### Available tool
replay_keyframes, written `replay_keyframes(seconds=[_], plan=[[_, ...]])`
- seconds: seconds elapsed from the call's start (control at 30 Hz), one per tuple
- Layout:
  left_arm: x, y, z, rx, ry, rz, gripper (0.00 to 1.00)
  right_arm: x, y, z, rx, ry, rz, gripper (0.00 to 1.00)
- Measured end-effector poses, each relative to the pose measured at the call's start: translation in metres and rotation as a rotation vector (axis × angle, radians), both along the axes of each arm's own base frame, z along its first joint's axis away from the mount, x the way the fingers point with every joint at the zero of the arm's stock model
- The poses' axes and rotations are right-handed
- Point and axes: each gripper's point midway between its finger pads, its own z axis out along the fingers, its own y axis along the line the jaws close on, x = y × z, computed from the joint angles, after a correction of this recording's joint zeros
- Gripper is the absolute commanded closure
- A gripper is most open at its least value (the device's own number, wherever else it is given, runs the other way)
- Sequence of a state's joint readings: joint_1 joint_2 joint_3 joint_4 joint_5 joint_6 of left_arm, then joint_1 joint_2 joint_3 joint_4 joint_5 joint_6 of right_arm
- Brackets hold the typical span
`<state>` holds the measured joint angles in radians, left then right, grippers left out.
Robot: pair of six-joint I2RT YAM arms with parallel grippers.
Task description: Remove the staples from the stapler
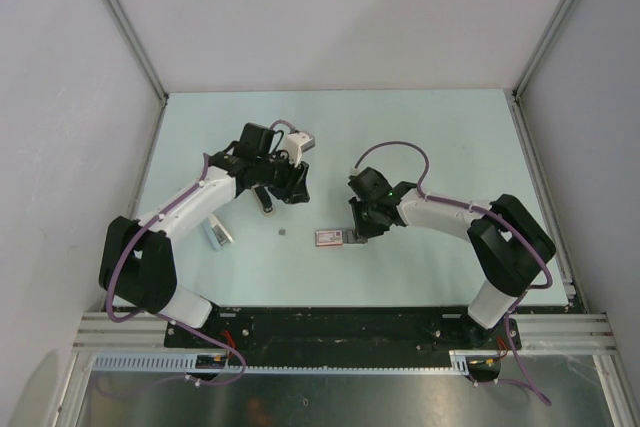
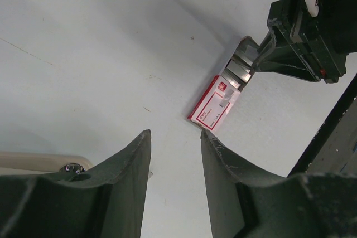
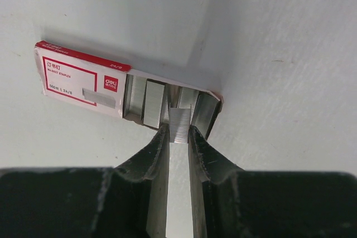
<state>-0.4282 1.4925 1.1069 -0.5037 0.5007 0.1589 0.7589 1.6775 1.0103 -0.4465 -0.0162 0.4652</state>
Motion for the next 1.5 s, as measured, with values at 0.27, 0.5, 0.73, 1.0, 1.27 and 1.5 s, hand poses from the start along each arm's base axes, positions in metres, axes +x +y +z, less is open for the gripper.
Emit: replay_keyframes(seconds=[0.27,0.5,0.73,1.0,1.27,1.5], plan=[[0.0,0.0,0.0,-0.001,0.001,-0.001,0.53,-0.001,-0.001,0.001,-0.006,0.006,0.0,0.68],[-0.001,-0.001,0.001,-0.005,0.003,-0.005,0.53,-0.001,-0.001,0.001,-0.008,0.008,0.001,0.64],[-0.003,0.0,0.0,-0.003,0.009,-0.005,0.53,-0.001,0.003,0.011,-0.002,0.002,0.007,0.72],[-0.004,-0.001,-0.001,0.0,0.013,-0.009,0.54,0.021,0.002,0.064,0.083,-0.106,-0.036,0.85],[-0.008,-0.005,-0.004,0.009,0.017,-0.028,0.54,0.024,-0.013,0.052,0.02,-0.102,-0.072,0.94],[-0.009,-0.004,-0.008,0.018,0.022,-0.027,0.54,0.014,-0.017,0.021,-0.039,-0.039,-0.06,0.94]])
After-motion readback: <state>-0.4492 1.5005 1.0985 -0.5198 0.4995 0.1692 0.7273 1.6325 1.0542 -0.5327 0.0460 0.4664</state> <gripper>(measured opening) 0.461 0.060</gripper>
